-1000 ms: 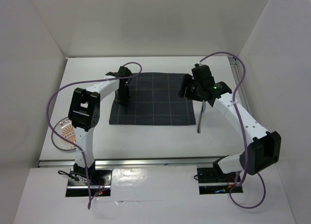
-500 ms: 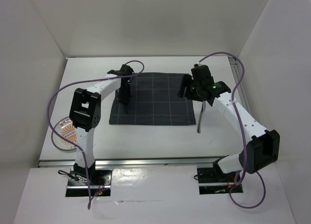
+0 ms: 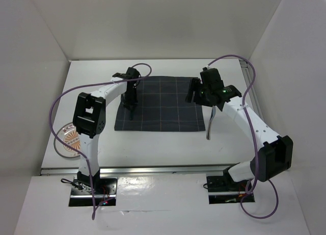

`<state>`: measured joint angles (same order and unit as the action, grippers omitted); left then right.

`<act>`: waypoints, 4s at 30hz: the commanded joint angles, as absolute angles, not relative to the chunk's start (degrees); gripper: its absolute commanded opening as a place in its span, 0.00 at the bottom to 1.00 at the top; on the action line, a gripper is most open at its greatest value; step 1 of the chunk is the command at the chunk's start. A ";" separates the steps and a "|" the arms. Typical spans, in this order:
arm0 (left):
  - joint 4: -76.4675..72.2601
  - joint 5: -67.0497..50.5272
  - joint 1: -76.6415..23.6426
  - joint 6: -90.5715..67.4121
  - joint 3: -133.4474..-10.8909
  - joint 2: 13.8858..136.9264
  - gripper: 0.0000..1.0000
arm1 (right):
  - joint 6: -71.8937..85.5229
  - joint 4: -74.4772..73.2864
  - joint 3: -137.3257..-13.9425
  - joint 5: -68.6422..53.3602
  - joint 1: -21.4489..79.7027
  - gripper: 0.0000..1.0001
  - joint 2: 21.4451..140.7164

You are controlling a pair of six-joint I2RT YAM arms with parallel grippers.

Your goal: Set the dinner table for one person

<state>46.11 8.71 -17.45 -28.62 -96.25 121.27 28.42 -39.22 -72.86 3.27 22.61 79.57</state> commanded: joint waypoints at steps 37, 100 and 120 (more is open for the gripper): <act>62.05 0.18 -8.53 -37.88 -103.10 71.02 0.70 | 34.36 -6.86 -112.73 -25.40 60.64 0.88 133.05; 58.54 -7.65 -8.53 -39.02 -108.19 71.10 0.71 | 48.96 2.47 -110.57 -28.56 54.94 0.00 131.75; 54.05 -10.46 -8.53 -39.55 -107.31 71.72 0.71 | 44.56 -14.59 -83.60 -22.15 28.23 0.00 102.75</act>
<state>57.34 -8.95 -8.45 -39.40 -107.46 71.55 45.30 -13.82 -86.89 -21.56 31.66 108.95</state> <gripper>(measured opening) 0.709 0.189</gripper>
